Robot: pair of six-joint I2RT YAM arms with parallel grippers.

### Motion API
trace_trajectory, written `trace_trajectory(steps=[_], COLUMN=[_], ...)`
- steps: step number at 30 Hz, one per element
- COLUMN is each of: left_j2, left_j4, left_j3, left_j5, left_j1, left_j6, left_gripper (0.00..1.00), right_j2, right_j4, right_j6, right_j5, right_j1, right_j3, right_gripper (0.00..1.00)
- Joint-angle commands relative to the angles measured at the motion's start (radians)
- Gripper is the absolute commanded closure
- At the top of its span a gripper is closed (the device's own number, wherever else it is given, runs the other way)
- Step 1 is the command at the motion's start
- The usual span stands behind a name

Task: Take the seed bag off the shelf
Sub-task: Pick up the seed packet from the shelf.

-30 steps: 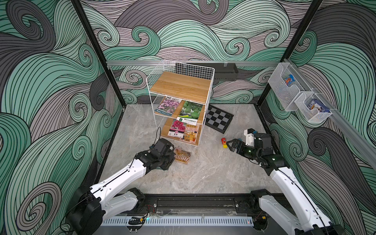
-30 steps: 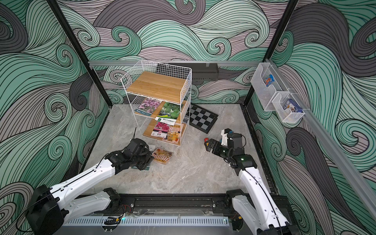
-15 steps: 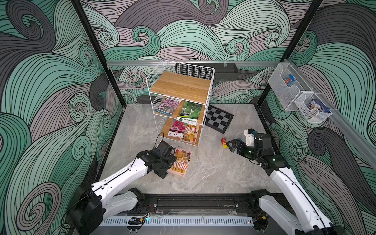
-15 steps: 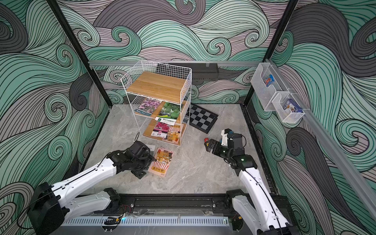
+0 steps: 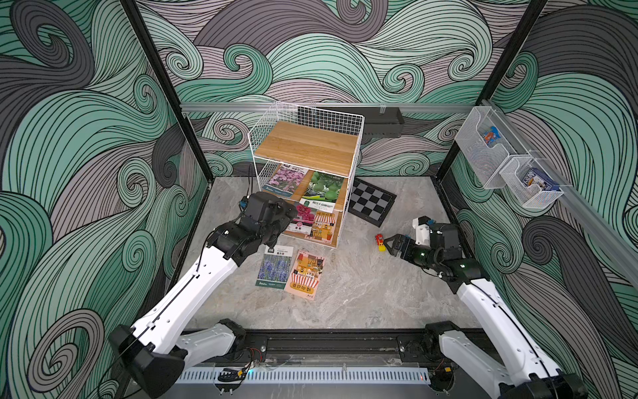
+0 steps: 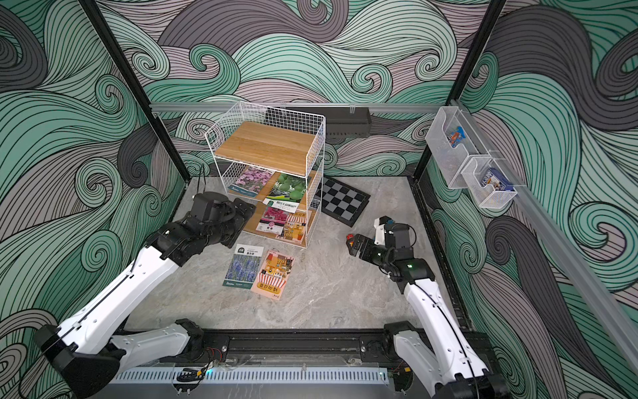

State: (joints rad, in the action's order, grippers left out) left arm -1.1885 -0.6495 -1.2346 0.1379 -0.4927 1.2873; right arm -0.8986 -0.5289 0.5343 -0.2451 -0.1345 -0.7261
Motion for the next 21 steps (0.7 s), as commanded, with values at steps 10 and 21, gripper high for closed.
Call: trace_trajectory(steps=[10,21], left_j2=[-0.229,-0.391], left_j4=[0.279,0.321], left_j3=[-0.115,-0.132], left_j5=[-0.101,-0.184], left_j1=[0.203,0.261], left_j6=[-0.033,0.001], left_gripper=[0.01,0.02], right_j2=[0.027,0.01], right_j4=[-0.021,-0.026], right_j6=[-0.005,-0.007], right_j5=[-0.005,-0.003], right_j1=[-0.005,-0.006], right_j3=[-0.02,-0.039], right_gripper=[0.01,0.01])
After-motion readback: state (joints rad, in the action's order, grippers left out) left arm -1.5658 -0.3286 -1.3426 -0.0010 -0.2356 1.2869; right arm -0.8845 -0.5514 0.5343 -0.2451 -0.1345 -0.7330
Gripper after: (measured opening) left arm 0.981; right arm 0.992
